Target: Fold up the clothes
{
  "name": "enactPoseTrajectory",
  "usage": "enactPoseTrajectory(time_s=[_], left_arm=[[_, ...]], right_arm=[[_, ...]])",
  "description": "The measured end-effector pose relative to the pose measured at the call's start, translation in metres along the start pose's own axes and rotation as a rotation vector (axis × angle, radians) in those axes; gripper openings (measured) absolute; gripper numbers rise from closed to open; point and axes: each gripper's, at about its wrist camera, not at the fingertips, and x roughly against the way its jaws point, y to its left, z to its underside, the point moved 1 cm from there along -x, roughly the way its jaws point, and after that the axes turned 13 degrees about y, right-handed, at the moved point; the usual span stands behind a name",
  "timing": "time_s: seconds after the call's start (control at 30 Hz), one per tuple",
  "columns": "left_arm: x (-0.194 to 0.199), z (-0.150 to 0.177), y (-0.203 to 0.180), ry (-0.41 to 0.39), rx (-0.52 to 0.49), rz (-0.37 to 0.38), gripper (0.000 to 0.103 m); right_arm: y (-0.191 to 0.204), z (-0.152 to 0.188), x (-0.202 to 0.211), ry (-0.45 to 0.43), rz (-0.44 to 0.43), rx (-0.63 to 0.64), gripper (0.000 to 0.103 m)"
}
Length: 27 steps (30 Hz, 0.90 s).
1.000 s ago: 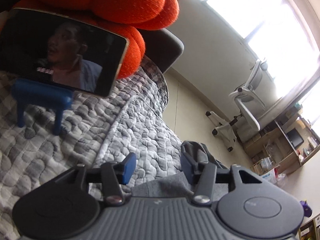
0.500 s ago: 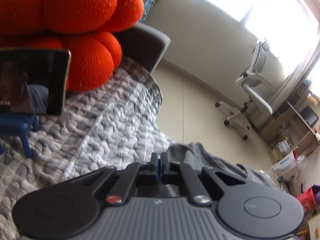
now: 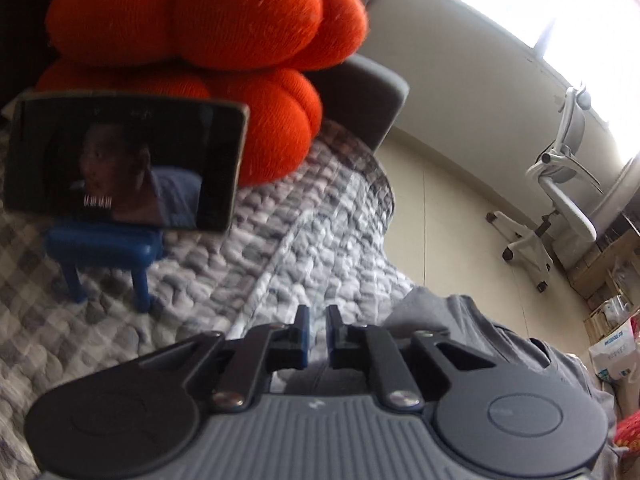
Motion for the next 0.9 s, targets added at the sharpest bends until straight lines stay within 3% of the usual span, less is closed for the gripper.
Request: enactPoseTrajectory(time_s=[0.17,0.23,0.3,0.37,0.43,0.47,0.53,0.67,0.77,0.9], left_arm=[[-0.005,0.008,0.021,0.055,0.109,0.141,0.031],[-0.006,0.012,0.011,0.053,0.092,0.226,0.042],[-0.012,0.019,-0.010,0.067,0.029,0.233,0.044],[-0.014,0.029,-0.037,0.052,-0.073,0.131,0.040],[-0.013,0.035,-0.058,0.051,-0.173,0.110,0.007],[-0.012,0.038,-0.064,0.061,-0.188,0.112,0.002],[-0.010,0.043,-0.074,0.059,-0.231,0.066,0.000],[-0.003,0.048,-0.089,-0.008,-0.359,-0.162,0.000],[0.011,0.040,-0.084,-0.062,-0.327,-0.152,0.000],[0.023,0.019,-0.056,-0.099,-0.146,-0.150,0.000]], right_arm=[[-0.002,0.000,0.008,-0.025,-0.024,-0.012,0.012],[-0.003,0.000,0.009,-0.027,-0.021,-0.011,0.012],[-0.004,0.000,0.009,-0.025,-0.015,-0.010,0.012],[-0.004,0.002,0.008,-0.019,-0.006,-0.010,0.012],[-0.005,0.003,0.006,-0.014,0.001,-0.010,0.012],[-0.005,0.003,0.006,-0.013,0.004,-0.010,0.012],[-0.007,0.004,0.006,-0.011,0.011,-0.011,0.012],[-0.010,0.005,0.004,-0.004,0.013,-0.027,0.012],[-0.011,0.006,0.002,0.000,0.004,-0.042,0.012],[-0.009,0.007,0.001,-0.018,-0.042,-0.042,0.012]])
